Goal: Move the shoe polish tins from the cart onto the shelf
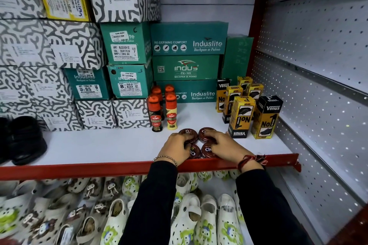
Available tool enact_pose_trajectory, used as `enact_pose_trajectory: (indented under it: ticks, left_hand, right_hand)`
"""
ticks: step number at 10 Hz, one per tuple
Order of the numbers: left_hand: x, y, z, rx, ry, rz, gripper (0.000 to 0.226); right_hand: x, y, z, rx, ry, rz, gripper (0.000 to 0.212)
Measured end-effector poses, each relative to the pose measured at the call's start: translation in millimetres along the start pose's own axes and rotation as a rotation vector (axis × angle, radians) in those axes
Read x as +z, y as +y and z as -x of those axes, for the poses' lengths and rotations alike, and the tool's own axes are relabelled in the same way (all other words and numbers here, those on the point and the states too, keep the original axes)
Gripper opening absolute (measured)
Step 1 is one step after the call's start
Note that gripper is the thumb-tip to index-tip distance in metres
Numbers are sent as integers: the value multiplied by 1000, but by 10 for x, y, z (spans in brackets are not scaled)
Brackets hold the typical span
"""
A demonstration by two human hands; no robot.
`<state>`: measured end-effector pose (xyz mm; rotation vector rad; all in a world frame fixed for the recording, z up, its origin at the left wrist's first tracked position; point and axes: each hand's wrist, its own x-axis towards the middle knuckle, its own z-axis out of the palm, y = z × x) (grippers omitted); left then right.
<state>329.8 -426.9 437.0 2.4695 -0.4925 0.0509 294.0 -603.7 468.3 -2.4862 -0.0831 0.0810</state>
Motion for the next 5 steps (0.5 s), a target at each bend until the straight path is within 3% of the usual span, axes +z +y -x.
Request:
enact_pose_trajectory:
  ticks: [3,5]
  left_hand:
    - [38,1,13,-6,33,-16,43]
    - [-148,149,63,60,188,-106,41]
  right_hand:
    - [-14,7,11,1,1,7,62]
    - [-179,-66,25,-139,253,-18,51]
